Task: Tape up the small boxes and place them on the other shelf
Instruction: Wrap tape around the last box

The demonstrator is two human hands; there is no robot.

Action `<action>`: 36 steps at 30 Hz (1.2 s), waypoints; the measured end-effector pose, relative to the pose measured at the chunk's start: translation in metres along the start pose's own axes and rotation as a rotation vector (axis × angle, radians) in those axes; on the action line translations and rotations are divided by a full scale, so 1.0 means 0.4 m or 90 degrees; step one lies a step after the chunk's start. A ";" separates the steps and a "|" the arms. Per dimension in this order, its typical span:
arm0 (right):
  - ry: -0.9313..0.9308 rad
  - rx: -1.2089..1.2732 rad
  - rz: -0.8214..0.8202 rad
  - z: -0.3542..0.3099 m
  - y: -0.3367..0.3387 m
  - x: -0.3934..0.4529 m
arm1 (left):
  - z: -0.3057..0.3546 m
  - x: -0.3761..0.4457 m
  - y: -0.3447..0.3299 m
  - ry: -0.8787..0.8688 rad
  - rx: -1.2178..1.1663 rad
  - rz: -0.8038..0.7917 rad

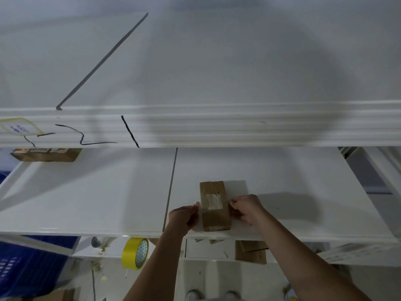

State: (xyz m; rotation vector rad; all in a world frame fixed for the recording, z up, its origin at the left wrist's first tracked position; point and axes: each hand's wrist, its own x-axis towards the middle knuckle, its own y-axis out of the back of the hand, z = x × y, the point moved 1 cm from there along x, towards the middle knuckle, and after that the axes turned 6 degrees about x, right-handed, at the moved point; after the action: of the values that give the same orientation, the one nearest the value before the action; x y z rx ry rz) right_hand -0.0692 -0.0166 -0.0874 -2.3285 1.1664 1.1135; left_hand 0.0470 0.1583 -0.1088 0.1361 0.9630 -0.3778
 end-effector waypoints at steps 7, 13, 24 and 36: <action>0.028 -0.009 0.005 0.006 0.002 -0.016 | 0.000 0.011 0.003 0.041 -0.002 -0.036; 0.144 -0.126 0.068 0.006 -0.006 -0.018 | -0.004 0.005 -0.013 -0.065 0.087 0.045; 0.320 -0.406 0.232 0.007 -0.033 -0.069 | 0.025 -0.032 -0.023 -0.256 0.227 0.152; 0.262 -0.446 0.201 -0.011 -0.093 -0.098 | 0.057 -0.062 -0.070 -0.315 0.503 0.198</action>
State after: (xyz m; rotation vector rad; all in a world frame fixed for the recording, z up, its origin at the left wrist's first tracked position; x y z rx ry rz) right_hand -0.0522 0.0253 -0.0573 -3.0966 1.5083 1.3560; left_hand 0.0416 0.1325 -0.0739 0.8599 0.2528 -0.4574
